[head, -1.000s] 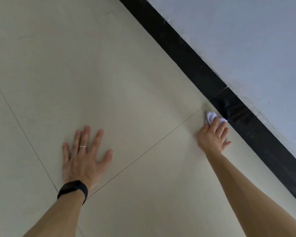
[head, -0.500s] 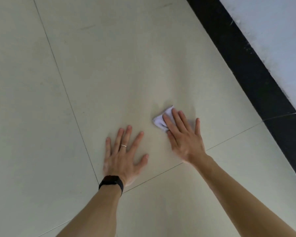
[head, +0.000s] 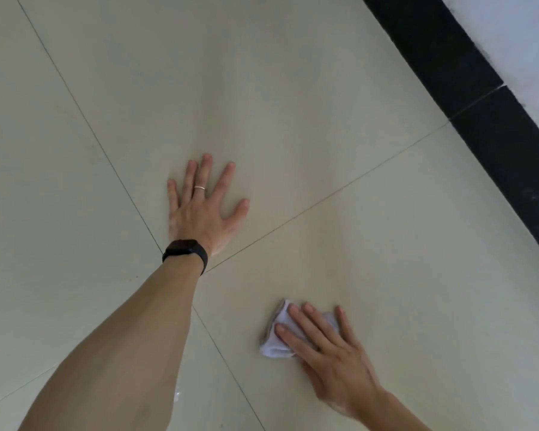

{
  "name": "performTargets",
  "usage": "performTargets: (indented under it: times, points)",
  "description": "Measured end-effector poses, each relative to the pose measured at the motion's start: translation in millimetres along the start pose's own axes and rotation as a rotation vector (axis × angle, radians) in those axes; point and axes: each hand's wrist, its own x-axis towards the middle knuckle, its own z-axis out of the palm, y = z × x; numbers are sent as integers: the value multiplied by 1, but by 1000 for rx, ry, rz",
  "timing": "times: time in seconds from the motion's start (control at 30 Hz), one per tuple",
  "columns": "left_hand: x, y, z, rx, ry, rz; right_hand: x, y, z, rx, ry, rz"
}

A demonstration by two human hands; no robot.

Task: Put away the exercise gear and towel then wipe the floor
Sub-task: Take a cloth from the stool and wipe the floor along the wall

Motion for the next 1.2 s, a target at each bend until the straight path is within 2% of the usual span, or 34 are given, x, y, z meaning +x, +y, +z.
performTargets:
  times: [0.27,0.33,0.4,0.5,0.6,0.67,0.83,0.9,1.03,1.2]
  points:
    - [-16,13,8,136,60,-4,-18,1,19,92,89,422]
    - [-43,29,15,85,39,-32,-32,-6,25,133,121,553]
    - [-81,43,24,24,15,-46,-52,-35,36,153,144,512]
    - [-153,63,37,7,38,88,-100,-83,60,105,127,230]
    - [-236,86,60,10,48,284,-164,-84,75,70,107,254]
    - [-288,106,80,10,-13,368,-214,-75,80,65,65,371]
    - [-388,167,111,53,-229,503,-333,-70,95,207,48,891]
    - [-418,189,117,117,-277,513,-367,-77,106,247,39,1003]
    - [-446,222,121,197,-392,487,-403,-90,123,320,79,1092]
    - [-446,237,119,282,-444,449,-410,-84,137,309,150,1046]
